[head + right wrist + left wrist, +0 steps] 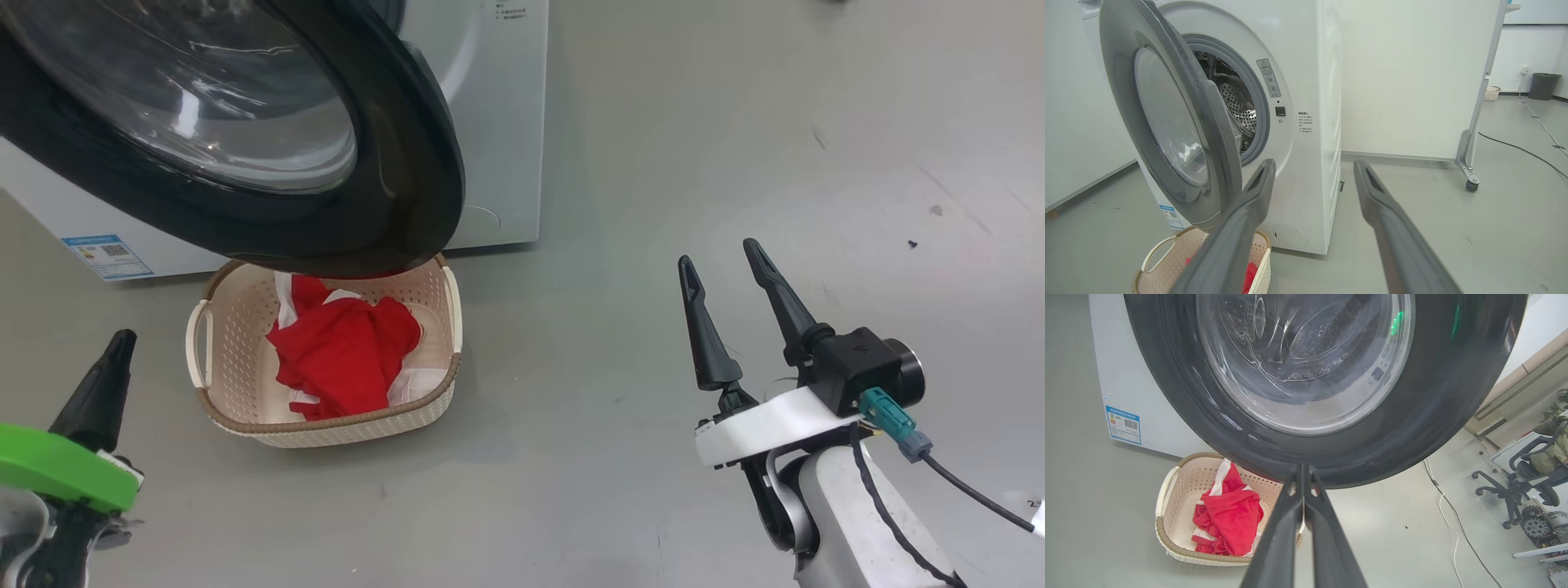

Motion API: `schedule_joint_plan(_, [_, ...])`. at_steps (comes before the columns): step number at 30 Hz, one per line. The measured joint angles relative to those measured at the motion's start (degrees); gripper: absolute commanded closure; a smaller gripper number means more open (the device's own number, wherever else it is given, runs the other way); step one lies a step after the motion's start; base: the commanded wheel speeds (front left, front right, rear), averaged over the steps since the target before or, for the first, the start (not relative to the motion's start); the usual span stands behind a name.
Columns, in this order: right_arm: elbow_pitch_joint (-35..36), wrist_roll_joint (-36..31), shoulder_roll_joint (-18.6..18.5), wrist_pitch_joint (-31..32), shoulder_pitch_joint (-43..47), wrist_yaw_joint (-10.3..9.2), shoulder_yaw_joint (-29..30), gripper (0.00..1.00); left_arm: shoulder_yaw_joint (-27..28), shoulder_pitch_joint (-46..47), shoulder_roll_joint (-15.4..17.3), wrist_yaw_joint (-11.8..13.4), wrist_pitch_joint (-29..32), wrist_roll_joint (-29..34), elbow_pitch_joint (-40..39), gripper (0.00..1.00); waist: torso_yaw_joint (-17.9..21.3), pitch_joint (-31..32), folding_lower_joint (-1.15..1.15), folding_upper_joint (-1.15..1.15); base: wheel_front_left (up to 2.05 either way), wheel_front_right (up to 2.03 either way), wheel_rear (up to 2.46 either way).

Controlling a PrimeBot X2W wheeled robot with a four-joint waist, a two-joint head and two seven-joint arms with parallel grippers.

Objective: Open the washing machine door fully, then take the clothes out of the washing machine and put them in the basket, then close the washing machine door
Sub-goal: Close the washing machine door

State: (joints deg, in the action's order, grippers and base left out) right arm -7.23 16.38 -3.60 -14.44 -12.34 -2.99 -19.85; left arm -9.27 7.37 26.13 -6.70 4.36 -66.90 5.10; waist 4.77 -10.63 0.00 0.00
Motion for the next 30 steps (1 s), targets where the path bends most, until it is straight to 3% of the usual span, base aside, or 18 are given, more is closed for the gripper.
schedule_joint_plan(17, [-0.64, -0.32, 0.07, 0.00, 1.15, 1.38, 0.31, 0.00, -1.01, -6.05, 0.22, 0.44, -20.45, 19.93, 0.46, 1.00, -1.58, 2.09, 0.00, 0.00, 0.00, 0.00, 0.00])
schedule_joint_plan(30, [-0.81, -0.31, 0.12, 0.00, 1.21, 1.81, 1.38, 0.00, 0.92, -8.62, -5.64, 3.44, -19.46, 21.79, 3.10, 1.00, -1.88, 2.48, 0.00, 0.00, 0.00, 0.00, 0.00])
